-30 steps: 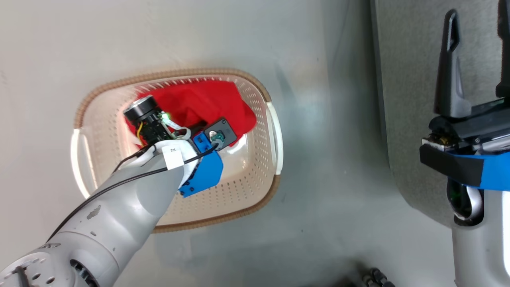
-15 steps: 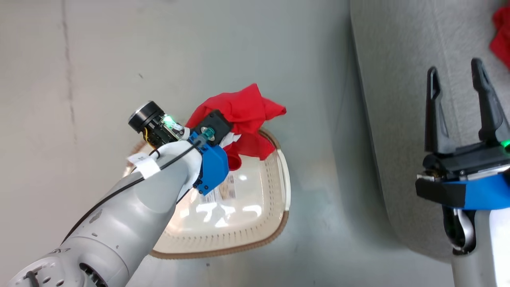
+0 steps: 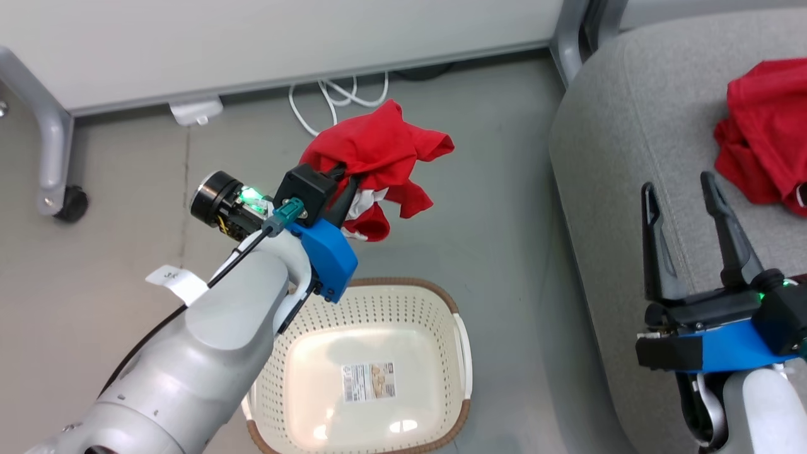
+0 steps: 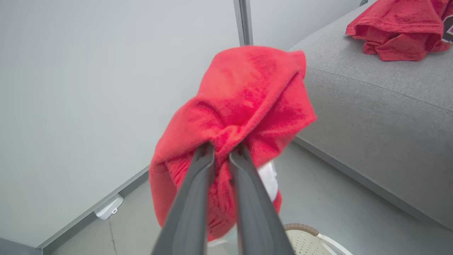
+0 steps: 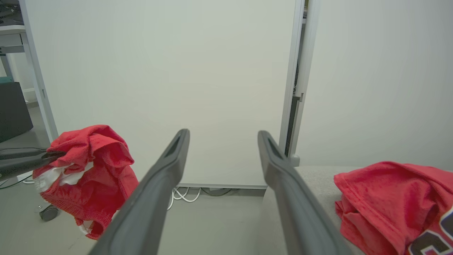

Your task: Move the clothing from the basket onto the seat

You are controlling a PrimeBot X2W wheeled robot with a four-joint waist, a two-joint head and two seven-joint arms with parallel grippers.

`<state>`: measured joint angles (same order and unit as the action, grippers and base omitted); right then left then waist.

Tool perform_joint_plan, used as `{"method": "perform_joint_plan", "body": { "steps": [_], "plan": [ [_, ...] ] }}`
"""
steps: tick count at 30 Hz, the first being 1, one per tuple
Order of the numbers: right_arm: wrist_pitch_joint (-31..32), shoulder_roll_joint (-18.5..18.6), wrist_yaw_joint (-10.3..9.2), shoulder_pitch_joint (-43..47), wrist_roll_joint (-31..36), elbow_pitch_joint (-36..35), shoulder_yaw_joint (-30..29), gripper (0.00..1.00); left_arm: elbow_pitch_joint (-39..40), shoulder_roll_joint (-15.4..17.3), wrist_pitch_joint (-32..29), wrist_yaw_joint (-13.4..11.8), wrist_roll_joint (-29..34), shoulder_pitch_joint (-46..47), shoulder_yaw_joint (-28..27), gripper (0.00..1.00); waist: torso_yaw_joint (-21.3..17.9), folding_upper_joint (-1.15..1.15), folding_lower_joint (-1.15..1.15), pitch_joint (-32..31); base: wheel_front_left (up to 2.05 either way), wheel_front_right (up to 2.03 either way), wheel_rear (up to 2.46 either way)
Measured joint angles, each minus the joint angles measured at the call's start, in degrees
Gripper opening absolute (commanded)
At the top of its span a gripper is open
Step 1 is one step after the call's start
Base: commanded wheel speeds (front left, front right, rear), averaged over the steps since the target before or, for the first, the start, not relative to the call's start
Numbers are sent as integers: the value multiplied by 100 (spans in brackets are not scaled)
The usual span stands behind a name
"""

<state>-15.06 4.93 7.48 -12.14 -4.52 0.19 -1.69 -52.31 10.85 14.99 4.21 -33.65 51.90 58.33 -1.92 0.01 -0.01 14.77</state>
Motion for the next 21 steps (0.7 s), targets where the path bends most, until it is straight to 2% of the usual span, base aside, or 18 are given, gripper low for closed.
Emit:
{"method": "perform_joint_plan", "body": {
  "steps": [11,21],
  "plan": [
    [0,-109,0,517,-56,144,15,100,1296,57,1,-226,305,-687,-604,0,208,0,0,-831,0,0,0],
    [0,-166,0,786,-78,212,114,100,2134,30,1,-408,332,-1189,-875,0,395,0,0,-1202,0,0,0]
  ]
}}
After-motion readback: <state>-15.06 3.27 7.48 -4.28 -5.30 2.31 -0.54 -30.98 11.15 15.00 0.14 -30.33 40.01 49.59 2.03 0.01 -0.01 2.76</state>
